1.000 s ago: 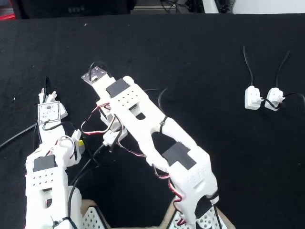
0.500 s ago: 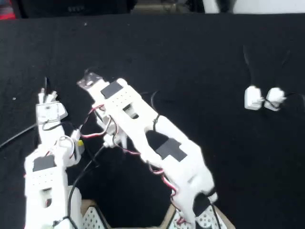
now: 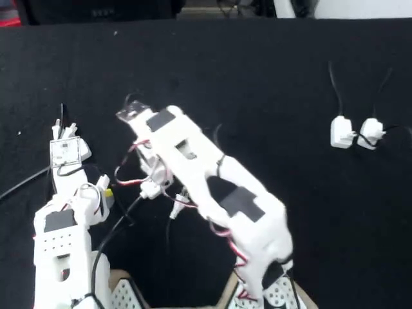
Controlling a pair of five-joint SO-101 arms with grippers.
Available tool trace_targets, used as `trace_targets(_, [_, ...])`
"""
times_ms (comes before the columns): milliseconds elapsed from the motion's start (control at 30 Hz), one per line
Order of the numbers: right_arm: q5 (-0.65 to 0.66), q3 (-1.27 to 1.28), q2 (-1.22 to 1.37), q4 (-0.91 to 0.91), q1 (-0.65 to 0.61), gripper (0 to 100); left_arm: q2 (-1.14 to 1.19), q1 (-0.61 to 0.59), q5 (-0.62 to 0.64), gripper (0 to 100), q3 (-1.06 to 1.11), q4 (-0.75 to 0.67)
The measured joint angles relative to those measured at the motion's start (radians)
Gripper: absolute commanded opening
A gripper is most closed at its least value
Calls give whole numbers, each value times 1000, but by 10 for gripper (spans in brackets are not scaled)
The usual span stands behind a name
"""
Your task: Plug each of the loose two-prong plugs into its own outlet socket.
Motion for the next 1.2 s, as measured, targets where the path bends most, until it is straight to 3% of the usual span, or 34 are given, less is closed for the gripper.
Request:
trace_targets(233, [-104,505,-387,-269,9,106,0,0,0,238,0,0])
trace_targets(433, [-212,664,-466,-313,-17,106,0,0,0,238,0,0])
trace_targets(633, [-227,680,-408,-379,-57,106,0,0,0,238,0,0])
trace_targets(733, [-299,660,-354,-431,-63,103,0,0,0,238,0,0])
trace_targets(933, [-388,562,-293,-359,-60,103,0,0,0,238,0,0])
trace_targets(1100, [-331,540,-281,-305,-48,5,0,0,0,238,0,0])
trace_targets(1200, [-232,540,-279,-298,15,12,0,0,0,238,0,0])
